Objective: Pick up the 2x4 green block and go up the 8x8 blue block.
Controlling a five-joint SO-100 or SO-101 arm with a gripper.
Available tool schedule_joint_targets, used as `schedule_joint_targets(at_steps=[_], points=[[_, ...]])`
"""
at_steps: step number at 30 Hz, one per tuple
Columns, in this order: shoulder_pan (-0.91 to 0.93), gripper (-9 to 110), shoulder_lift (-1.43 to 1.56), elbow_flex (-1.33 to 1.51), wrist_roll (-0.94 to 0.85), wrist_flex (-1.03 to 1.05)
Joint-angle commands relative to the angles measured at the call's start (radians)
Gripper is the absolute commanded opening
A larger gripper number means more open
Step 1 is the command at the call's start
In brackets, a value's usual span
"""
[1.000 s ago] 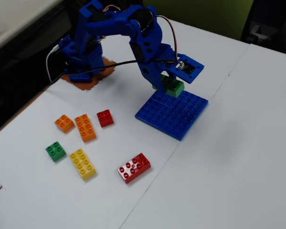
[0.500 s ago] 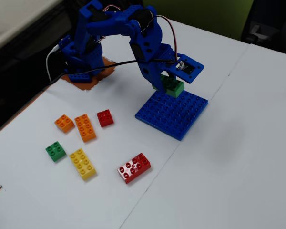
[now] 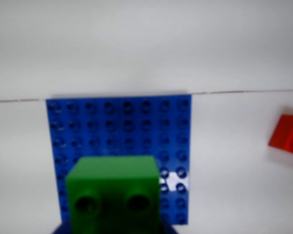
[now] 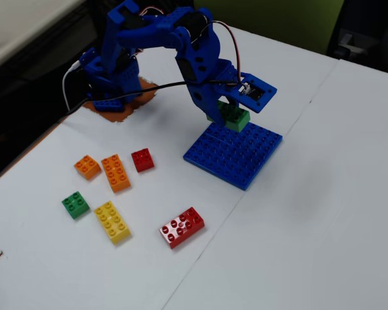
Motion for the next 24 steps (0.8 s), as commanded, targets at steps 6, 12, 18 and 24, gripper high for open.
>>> schedule_joint_targets(at_steps=[6, 12, 18, 24], points=[[-0.006, 3, 0.017, -0.005, -0.008, 0.003], [-0.006, 3, 0.015, -0.005, -0.012, 0.005], [-0.005, 3, 0.015, -0.005, -0.014, 0.006], [-0.005, 3, 0.015, -0.005, -0.015, 0.006]])
